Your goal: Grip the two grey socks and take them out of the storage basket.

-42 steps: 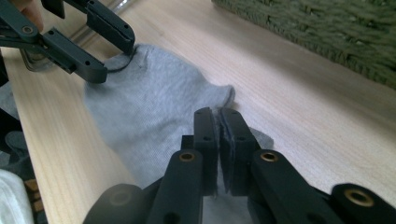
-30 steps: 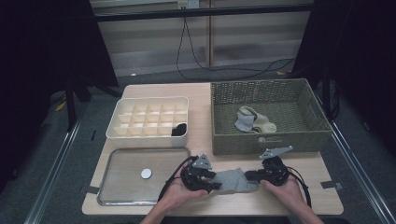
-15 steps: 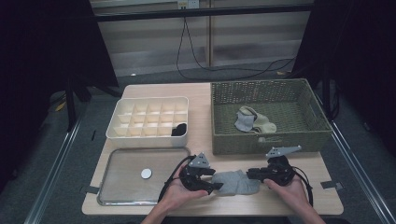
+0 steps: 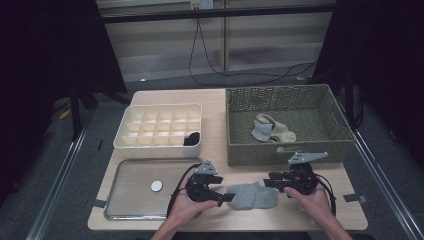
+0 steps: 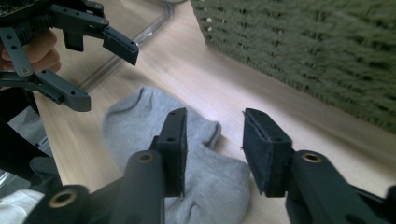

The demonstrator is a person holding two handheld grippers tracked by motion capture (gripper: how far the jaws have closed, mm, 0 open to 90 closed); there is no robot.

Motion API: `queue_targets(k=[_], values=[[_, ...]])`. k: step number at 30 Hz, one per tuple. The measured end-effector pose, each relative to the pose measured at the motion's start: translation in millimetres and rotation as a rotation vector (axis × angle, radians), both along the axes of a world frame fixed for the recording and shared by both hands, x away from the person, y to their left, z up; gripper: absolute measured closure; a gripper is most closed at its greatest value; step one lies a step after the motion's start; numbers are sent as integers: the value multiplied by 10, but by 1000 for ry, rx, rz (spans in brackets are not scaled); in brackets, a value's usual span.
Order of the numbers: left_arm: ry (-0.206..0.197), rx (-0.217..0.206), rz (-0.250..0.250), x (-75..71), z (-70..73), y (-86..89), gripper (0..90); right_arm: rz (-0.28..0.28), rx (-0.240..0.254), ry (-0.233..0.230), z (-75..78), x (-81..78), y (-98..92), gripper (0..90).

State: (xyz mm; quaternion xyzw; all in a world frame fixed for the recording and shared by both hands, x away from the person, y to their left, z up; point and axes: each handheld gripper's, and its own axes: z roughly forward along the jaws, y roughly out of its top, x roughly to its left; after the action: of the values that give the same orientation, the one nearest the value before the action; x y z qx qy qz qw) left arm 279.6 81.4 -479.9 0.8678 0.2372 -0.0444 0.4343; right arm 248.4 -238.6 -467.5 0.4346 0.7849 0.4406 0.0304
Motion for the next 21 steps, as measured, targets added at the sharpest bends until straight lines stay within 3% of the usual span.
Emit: queue_targets(k=[8,13,21], values=[[-25,-10,51,-37,116,245,176,-4,34,-9,127,-2,12,487],[-33,13,75,-83,98,421,168,4,37,-36,223,20,29,475],[-35,-3,145,-162,71,732,168,5,55,-59,346,111,31,495]])
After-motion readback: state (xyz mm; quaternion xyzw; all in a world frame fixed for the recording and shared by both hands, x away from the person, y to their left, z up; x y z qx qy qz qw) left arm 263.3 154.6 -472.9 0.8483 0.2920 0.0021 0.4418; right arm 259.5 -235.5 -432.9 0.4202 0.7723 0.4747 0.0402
